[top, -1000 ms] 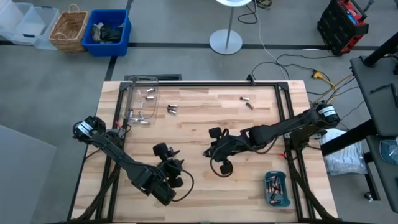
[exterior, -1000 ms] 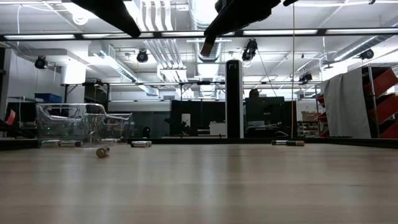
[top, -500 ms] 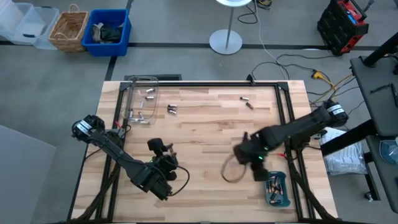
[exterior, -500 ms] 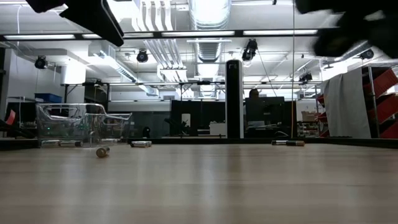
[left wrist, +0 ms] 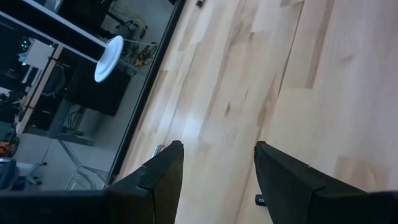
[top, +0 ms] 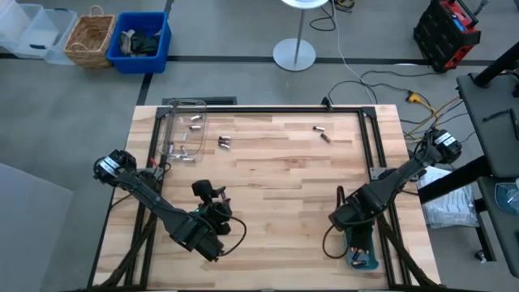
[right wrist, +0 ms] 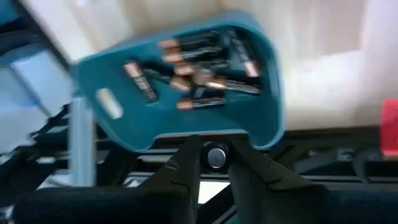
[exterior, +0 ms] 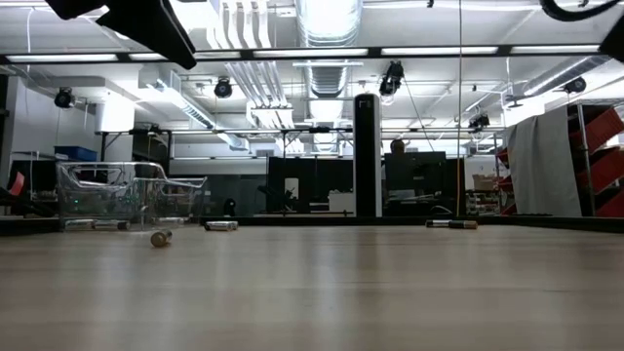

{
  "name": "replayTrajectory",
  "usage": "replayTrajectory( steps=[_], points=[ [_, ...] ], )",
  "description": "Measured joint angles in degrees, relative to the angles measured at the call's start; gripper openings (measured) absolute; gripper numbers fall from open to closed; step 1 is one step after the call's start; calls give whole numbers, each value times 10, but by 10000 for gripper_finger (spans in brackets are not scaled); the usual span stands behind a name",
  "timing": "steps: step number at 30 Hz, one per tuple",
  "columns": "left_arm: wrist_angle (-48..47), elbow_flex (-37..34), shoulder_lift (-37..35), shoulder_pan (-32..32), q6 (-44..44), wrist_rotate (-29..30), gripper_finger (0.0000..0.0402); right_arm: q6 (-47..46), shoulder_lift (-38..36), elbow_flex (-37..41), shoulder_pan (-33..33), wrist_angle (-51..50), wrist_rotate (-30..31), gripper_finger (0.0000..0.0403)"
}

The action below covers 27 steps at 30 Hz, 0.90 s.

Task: Sort batteries
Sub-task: Put the copper and black battery into the blue bin, then put the silver and black battery into the transparent bin

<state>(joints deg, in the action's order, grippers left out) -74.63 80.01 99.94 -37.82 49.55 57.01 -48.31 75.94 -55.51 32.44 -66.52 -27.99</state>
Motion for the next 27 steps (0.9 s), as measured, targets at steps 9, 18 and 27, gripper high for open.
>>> replayTrajectory(
  steps=[9, 18, 27],
  points=[
    [0, 0, 0, 0, 20, -2, 176, -11, 2, 20, 3, 9, 10, 120],
    [2, 0, 0, 0, 23, -18, 176, 58, 2, -24, -13, 70, 62, 127],
    [0, 0, 0, 6, 50, -79, 176, 232, 2, -105, -84, 119, 291, 83]
  ],
)
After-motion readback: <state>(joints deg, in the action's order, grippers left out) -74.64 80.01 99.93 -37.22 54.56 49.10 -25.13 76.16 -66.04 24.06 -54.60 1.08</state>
